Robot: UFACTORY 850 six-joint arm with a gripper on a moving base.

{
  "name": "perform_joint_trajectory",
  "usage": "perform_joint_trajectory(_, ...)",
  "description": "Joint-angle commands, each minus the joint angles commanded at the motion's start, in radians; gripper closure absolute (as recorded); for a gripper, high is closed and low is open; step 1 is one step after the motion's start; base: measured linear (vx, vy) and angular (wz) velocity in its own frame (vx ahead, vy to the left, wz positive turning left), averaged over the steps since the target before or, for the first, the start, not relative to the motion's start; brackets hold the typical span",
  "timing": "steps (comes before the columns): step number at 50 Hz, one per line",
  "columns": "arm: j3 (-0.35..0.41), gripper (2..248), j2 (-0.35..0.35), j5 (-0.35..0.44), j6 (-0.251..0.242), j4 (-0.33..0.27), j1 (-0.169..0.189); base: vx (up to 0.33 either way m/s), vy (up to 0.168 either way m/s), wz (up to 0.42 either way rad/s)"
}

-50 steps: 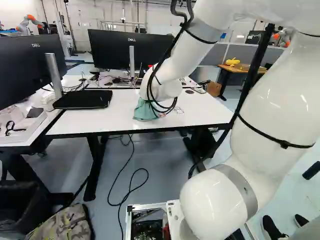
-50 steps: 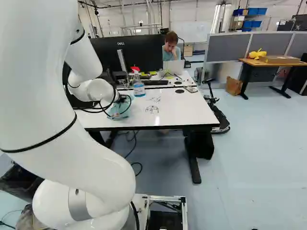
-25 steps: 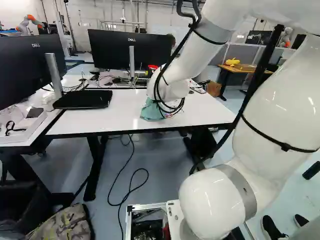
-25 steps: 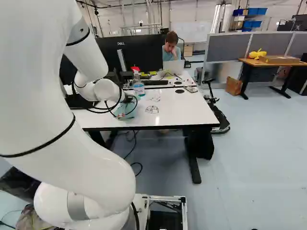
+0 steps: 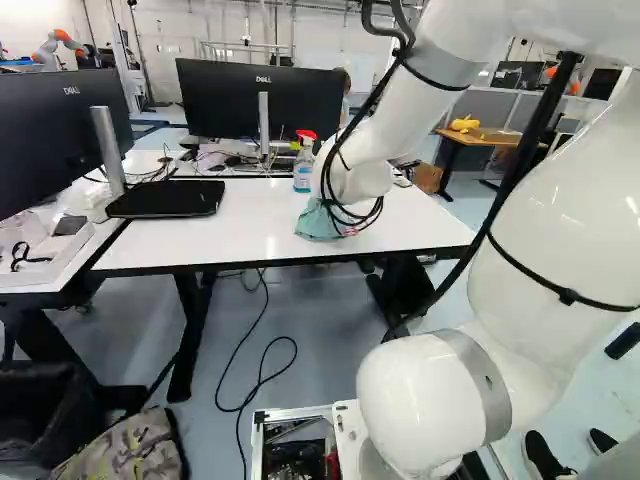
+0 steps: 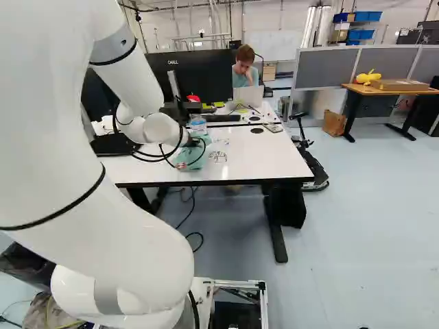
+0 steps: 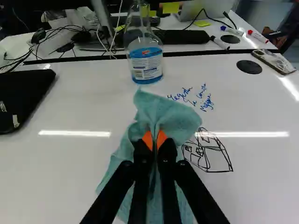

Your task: Clean the table with the green towel

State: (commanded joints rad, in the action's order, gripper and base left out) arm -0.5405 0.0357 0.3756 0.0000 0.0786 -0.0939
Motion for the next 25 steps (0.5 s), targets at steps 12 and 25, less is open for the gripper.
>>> perform_joint_trajectory(12, 0.004, 219, 0.004, 0.0, 0.0, 0.0, 0.044, 0.0, 0.0, 0.0)
perform_joint_trajectory(25, 0.005, 219, 0.005, 0.0, 0.0, 0.0, 0.089, 0.0, 0.0, 0.0)
